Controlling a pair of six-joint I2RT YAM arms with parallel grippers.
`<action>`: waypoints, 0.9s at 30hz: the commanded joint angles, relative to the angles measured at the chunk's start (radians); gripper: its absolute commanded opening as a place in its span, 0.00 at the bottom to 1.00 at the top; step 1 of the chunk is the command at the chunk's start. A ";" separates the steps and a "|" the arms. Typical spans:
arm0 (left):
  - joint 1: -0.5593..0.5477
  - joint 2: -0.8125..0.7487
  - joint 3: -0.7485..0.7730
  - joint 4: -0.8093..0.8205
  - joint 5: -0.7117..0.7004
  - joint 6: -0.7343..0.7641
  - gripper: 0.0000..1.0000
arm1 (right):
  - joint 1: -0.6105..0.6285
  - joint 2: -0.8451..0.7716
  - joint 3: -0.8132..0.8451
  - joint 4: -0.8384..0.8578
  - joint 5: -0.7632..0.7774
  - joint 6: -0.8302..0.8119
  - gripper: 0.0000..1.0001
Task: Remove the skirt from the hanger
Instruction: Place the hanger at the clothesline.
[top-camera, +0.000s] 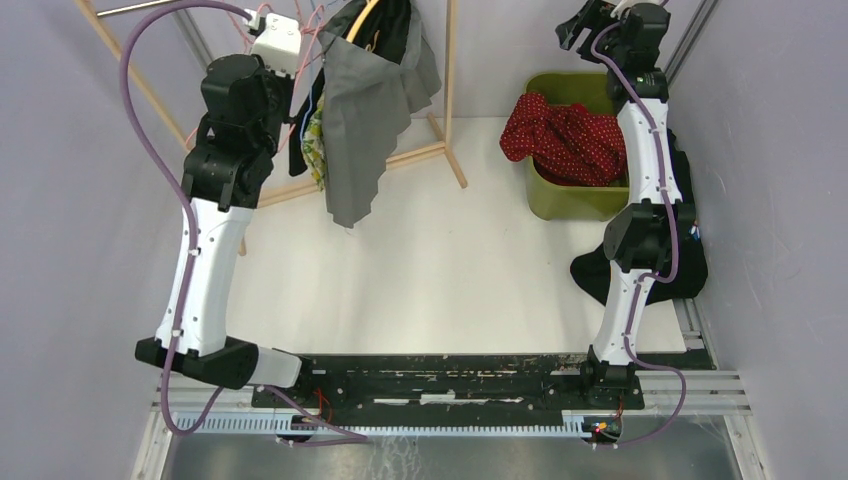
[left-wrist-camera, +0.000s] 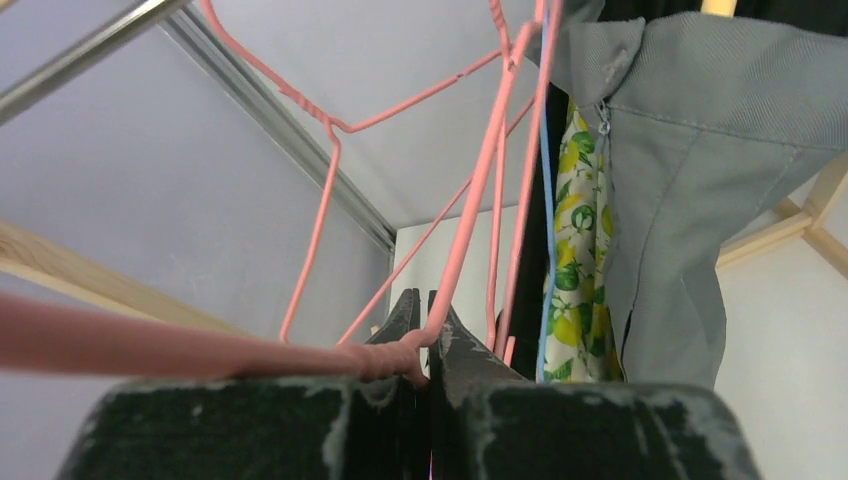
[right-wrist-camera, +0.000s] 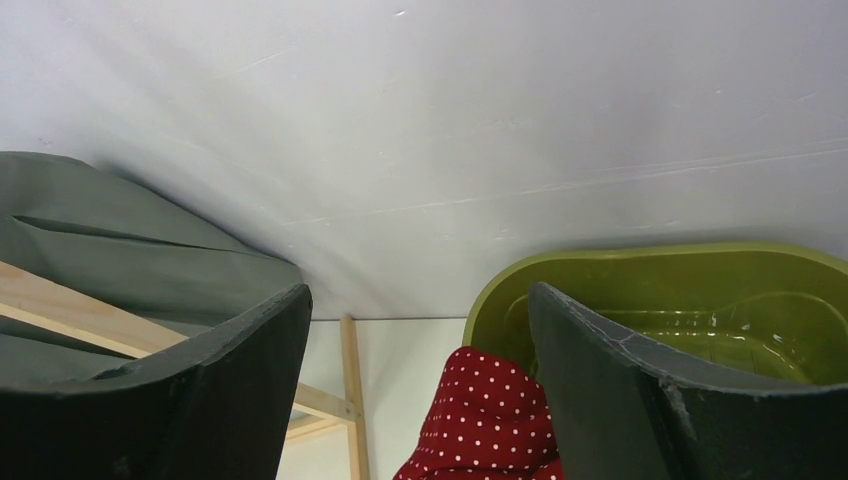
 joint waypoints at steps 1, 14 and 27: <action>0.051 -0.065 0.011 0.041 0.049 -0.023 0.03 | 0.004 -0.036 0.001 0.067 -0.013 0.011 0.85; 0.060 -0.209 -0.043 -0.026 0.019 -0.011 0.03 | 0.027 -0.046 -0.026 0.072 -0.010 -0.003 0.85; 0.127 -0.136 -0.055 0.026 0.022 0.016 0.03 | 0.030 -0.052 -0.035 0.076 -0.020 -0.006 0.85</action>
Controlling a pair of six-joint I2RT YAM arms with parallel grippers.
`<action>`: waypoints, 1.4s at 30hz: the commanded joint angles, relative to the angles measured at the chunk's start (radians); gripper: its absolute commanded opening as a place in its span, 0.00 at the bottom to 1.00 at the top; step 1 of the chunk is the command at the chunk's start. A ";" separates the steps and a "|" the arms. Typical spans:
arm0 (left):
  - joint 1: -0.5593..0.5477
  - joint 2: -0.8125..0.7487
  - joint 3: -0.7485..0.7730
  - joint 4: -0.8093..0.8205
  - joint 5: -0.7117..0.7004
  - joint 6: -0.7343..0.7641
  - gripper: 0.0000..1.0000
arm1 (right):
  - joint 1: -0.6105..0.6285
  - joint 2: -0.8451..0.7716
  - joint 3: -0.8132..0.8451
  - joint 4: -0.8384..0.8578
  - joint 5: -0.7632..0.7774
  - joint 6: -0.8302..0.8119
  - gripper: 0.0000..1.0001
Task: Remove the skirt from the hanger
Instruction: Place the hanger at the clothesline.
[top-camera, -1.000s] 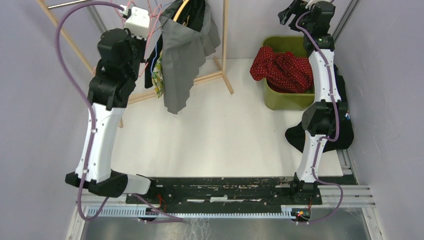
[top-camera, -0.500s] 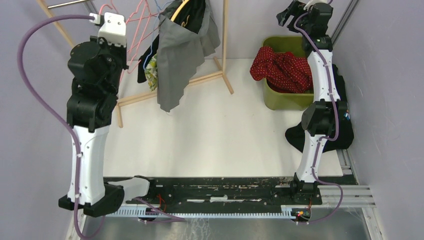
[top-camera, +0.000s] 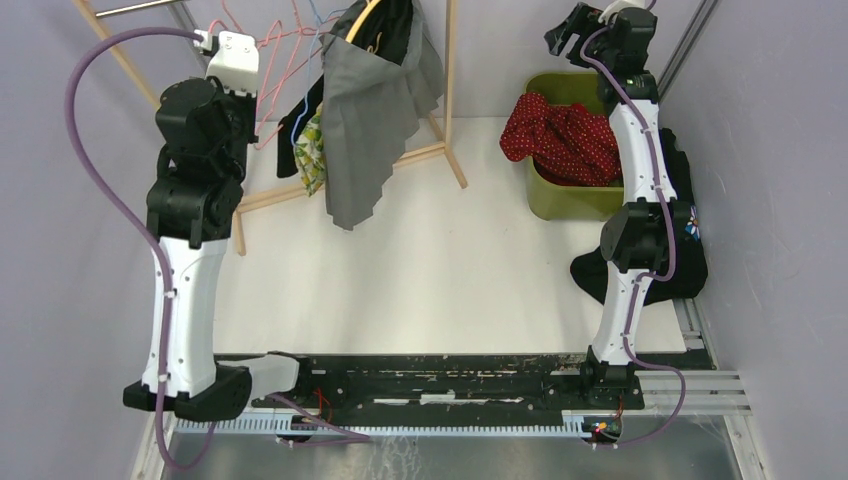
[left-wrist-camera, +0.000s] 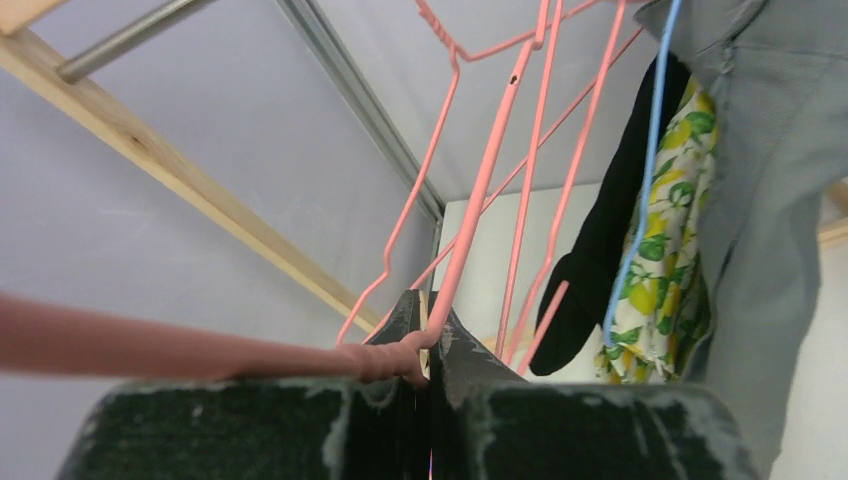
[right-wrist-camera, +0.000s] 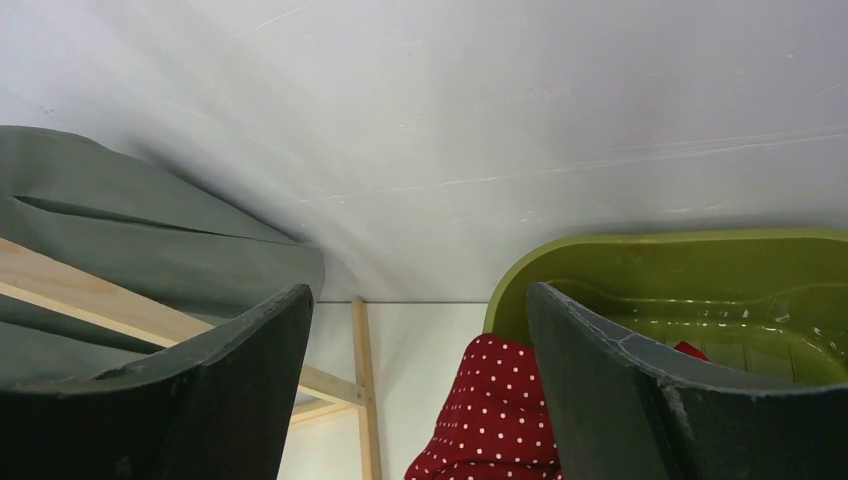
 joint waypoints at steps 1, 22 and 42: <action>0.045 0.042 0.023 0.080 0.022 0.022 0.03 | 0.001 -0.052 0.005 0.058 -0.012 -0.005 0.85; 0.141 0.436 0.372 0.252 0.283 -0.014 0.03 | -0.002 -0.018 0.011 0.055 0.002 -0.025 0.84; 0.195 0.523 0.393 0.373 0.366 -0.106 0.03 | -0.010 0.036 0.040 0.074 0.003 -0.002 0.83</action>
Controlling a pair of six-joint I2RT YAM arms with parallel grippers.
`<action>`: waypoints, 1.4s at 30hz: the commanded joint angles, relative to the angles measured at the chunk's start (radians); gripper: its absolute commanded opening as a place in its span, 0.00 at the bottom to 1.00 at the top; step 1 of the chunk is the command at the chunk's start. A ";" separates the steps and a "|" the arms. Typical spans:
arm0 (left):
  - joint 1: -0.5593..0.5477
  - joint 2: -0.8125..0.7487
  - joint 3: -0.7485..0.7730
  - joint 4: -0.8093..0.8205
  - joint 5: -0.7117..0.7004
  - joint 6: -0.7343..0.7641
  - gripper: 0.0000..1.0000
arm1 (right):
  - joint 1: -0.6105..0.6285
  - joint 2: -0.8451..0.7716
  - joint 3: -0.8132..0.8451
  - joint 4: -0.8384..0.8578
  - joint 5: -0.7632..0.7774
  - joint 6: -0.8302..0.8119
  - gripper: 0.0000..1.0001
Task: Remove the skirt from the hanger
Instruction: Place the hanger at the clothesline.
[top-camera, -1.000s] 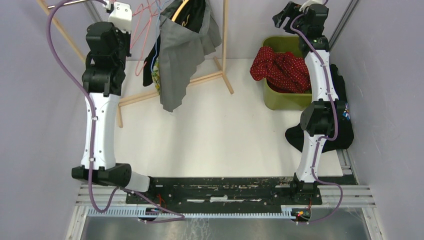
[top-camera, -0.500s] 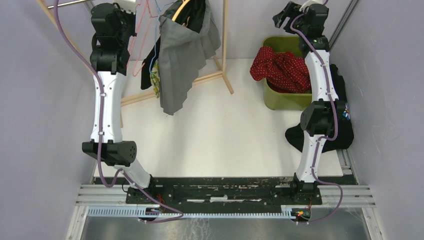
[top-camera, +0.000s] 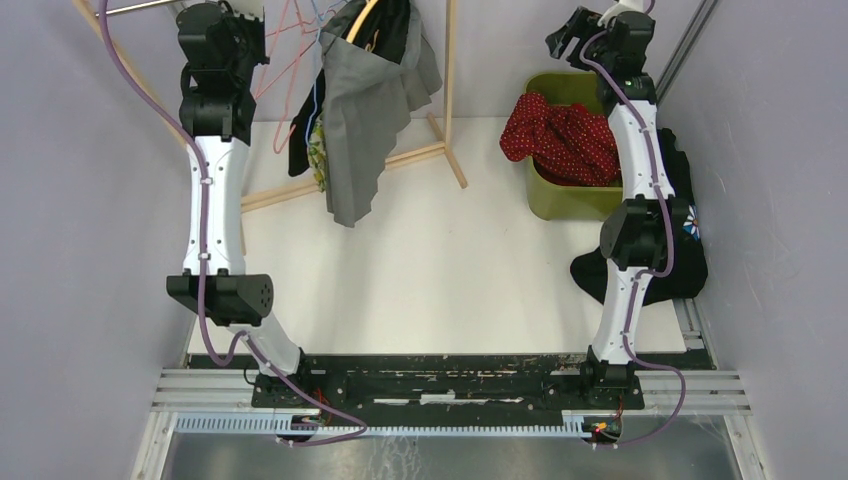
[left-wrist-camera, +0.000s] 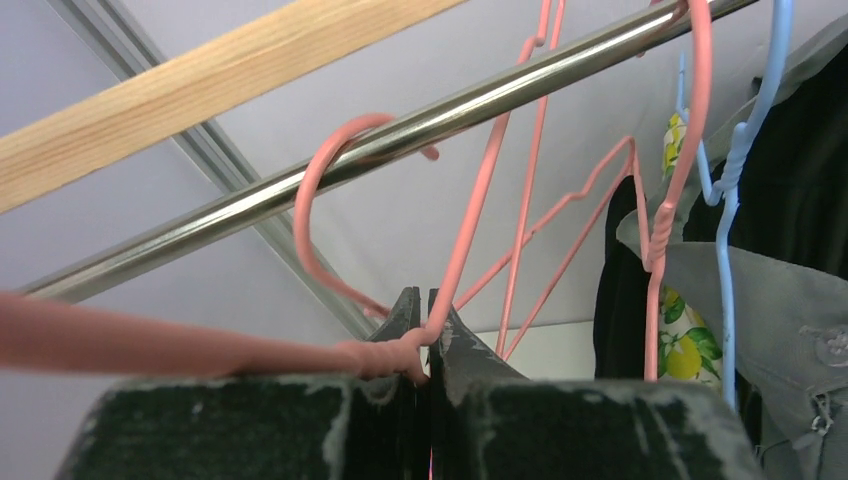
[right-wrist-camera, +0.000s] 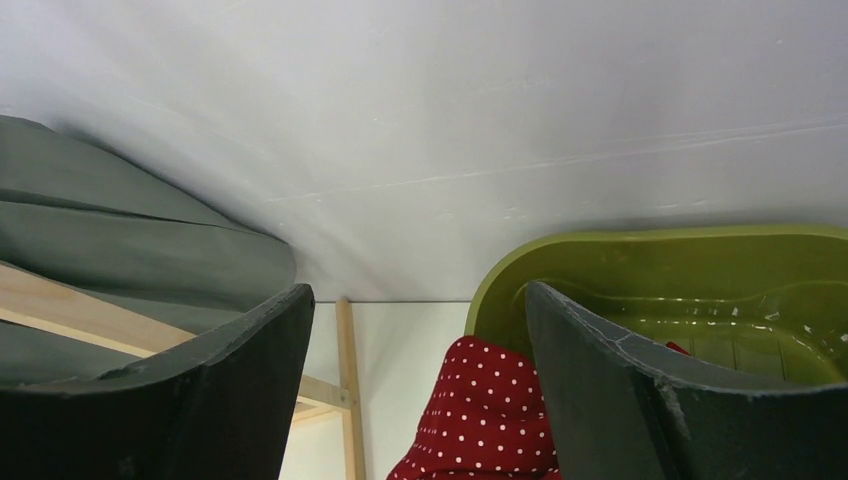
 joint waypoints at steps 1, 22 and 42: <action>0.004 0.017 0.048 0.108 0.031 -0.064 0.03 | -0.002 0.015 0.041 0.058 0.002 0.008 0.83; 0.004 0.202 0.153 0.173 0.016 -0.132 0.03 | -0.027 0.042 0.050 0.066 -0.009 0.031 0.82; 0.005 0.174 0.072 0.160 0.039 -0.108 0.03 | -0.037 0.053 0.032 0.080 -0.020 0.037 0.82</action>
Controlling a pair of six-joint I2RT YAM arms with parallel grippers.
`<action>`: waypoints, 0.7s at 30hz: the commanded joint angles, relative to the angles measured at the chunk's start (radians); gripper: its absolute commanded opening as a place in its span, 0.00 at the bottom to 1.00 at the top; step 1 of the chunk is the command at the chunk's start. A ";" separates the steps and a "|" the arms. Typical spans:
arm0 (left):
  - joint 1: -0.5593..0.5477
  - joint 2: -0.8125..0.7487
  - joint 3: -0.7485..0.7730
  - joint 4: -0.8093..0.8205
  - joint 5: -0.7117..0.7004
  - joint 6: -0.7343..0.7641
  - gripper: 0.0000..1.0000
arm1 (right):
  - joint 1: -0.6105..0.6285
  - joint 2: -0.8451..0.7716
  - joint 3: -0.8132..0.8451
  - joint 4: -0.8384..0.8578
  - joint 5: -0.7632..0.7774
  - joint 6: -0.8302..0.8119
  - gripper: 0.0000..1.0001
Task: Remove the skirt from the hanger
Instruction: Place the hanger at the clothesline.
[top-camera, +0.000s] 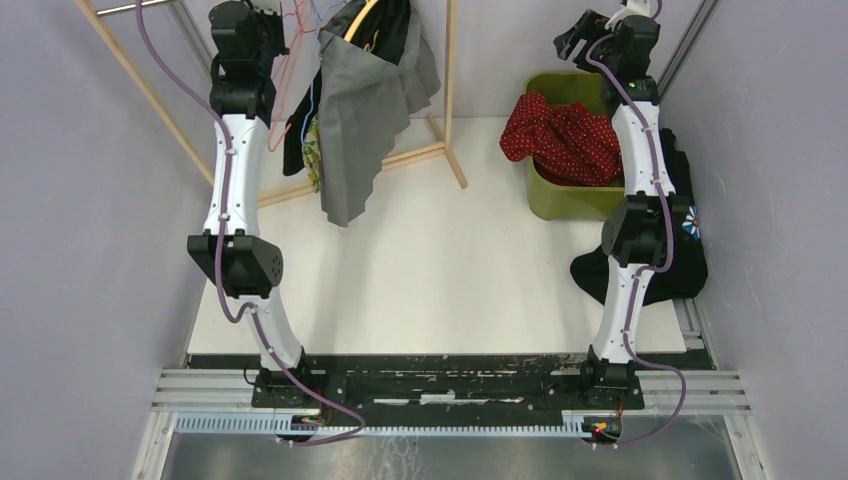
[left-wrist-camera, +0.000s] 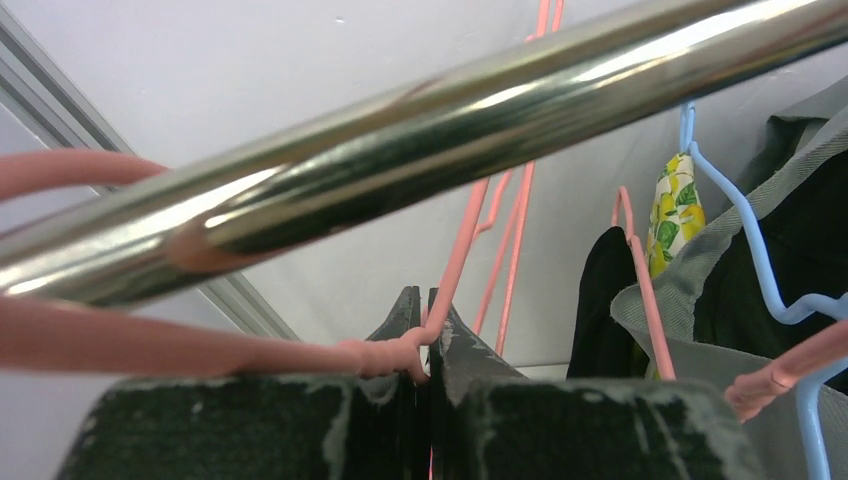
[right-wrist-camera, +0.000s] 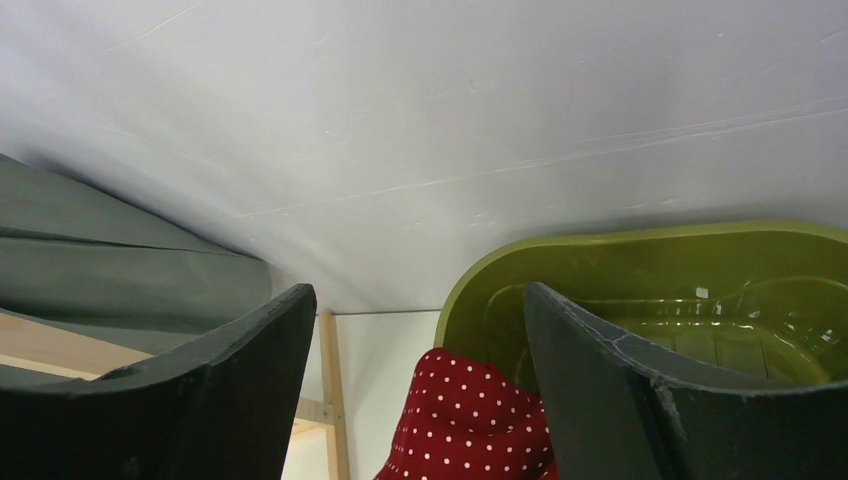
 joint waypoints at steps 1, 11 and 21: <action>0.005 -0.050 -0.008 0.004 0.017 -0.009 0.05 | -0.004 0.006 0.021 0.056 -0.019 0.011 0.82; 0.010 -0.107 -0.008 0.027 0.022 -0.004 0.28 | -0.004 -0.009 0.004 0.062 -0.028 0.008 0.83; 0.011 -0.167 -0.022 0.025 0.024 0.000 0.35 | -0.005 -0.027 -0.004 0.072 -0.039 0.006 0.83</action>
